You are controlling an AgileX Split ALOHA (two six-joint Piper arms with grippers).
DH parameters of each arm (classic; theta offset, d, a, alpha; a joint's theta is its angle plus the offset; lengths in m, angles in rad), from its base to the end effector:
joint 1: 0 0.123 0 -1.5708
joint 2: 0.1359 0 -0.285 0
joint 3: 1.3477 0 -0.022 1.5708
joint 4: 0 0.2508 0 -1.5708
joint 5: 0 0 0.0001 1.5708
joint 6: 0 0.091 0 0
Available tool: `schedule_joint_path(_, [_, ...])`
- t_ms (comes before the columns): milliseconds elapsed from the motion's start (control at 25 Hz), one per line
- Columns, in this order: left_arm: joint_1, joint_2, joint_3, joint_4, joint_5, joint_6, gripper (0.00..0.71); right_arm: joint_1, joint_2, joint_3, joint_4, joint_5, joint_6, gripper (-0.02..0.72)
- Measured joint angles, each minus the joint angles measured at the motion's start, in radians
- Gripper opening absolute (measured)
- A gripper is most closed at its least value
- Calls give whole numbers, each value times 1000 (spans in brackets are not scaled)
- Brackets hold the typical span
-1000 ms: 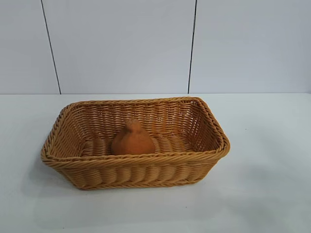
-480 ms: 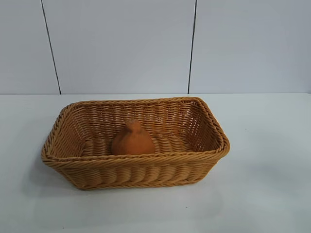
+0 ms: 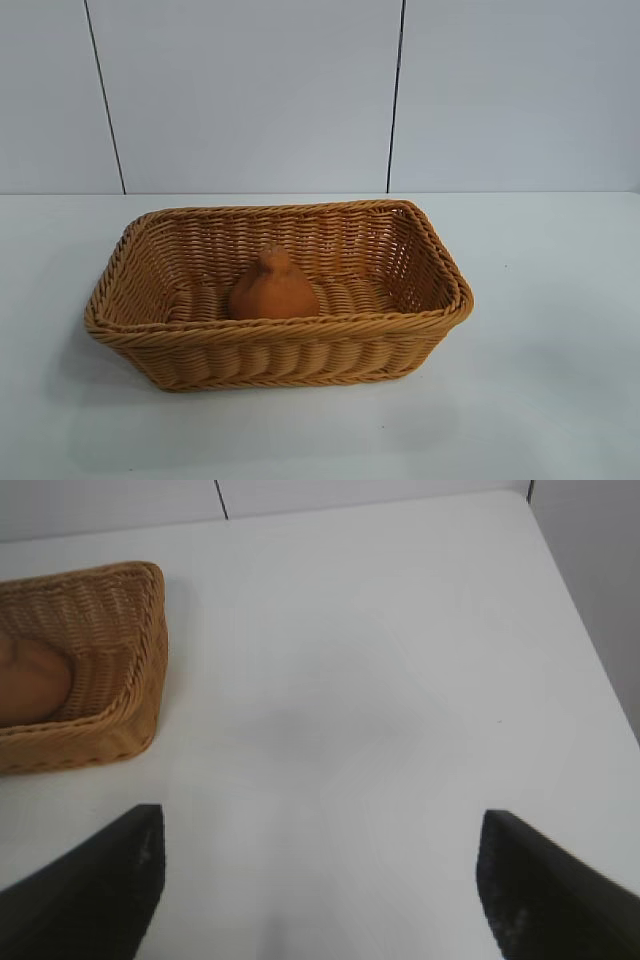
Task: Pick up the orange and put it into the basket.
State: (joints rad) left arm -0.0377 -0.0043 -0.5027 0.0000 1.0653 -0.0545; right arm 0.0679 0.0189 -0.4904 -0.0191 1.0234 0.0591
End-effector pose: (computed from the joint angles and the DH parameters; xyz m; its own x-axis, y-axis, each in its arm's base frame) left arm -0.0060 0.0002 0.2776 -0.4549 -0.0374 -0.8897 0.0129 0.9987 -0.0485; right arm 0.0008 -0.0014 0.2777 -0.4491 0.0187 -0.8933 -0.0313 0.9988 0.0366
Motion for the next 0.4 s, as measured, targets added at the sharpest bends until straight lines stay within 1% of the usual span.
schedule_joint_path(400, [0, 0, 0, 0, 0, 0, 630, 0, -25, 1, 3, 0, 0, 587])
